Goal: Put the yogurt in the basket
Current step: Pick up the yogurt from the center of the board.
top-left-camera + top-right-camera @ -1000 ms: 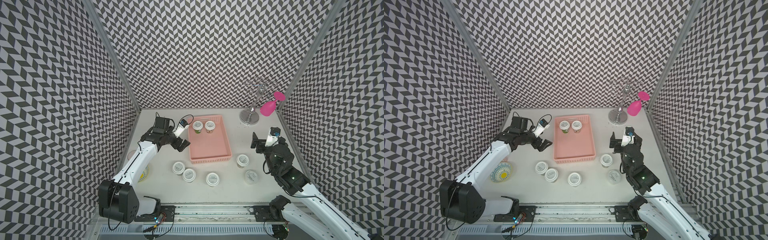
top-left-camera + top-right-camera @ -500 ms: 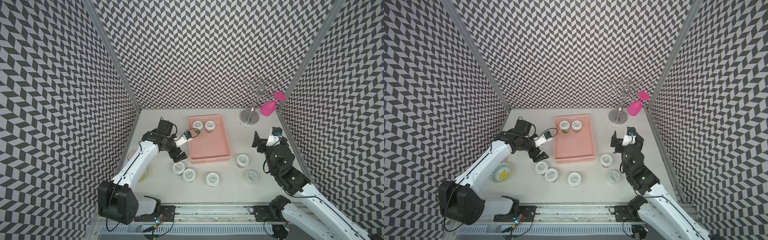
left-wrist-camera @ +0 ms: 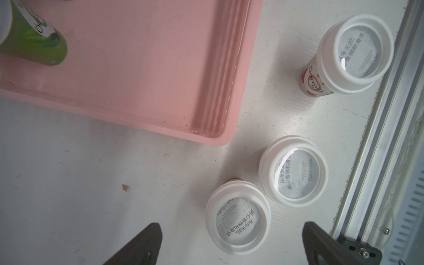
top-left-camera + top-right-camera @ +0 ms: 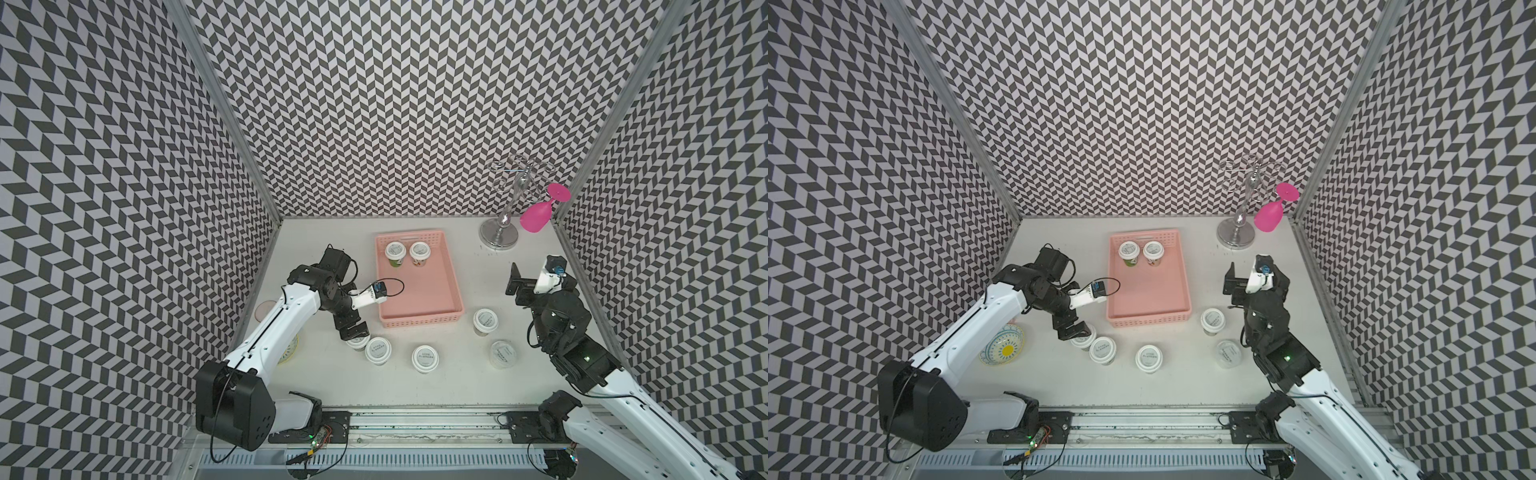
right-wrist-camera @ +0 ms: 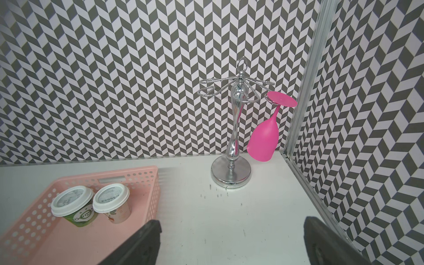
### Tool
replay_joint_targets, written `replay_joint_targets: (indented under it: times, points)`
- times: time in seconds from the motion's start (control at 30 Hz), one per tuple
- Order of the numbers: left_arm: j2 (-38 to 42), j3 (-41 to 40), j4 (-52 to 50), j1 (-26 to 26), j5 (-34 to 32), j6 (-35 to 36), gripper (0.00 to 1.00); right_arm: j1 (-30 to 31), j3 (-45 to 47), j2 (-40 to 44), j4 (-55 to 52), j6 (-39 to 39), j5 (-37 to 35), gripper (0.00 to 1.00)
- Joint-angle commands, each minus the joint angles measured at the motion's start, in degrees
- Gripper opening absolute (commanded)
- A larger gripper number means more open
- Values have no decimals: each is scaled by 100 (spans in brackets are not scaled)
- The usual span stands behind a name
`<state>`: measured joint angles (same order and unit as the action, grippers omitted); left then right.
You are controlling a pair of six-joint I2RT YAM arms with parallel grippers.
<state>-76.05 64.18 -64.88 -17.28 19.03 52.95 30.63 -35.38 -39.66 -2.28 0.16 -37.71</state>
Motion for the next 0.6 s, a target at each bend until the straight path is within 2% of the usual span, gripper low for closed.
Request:
replay_joint_targets:
  times: [0.0, 0.17, 0.57]
  points:
    - [51, -160, -113, -48, -155, 211, 100, 30, 29, 88, 280, -36, -60, 100]
    - [41, -318, -16, -74, -485, 179, 100, 35, 68, 75, 337, -63, -70, 100]
    - [3, -857, 365, -132, -606, 198, 100, 33, 69, 128, 322, -67, -131, 100]
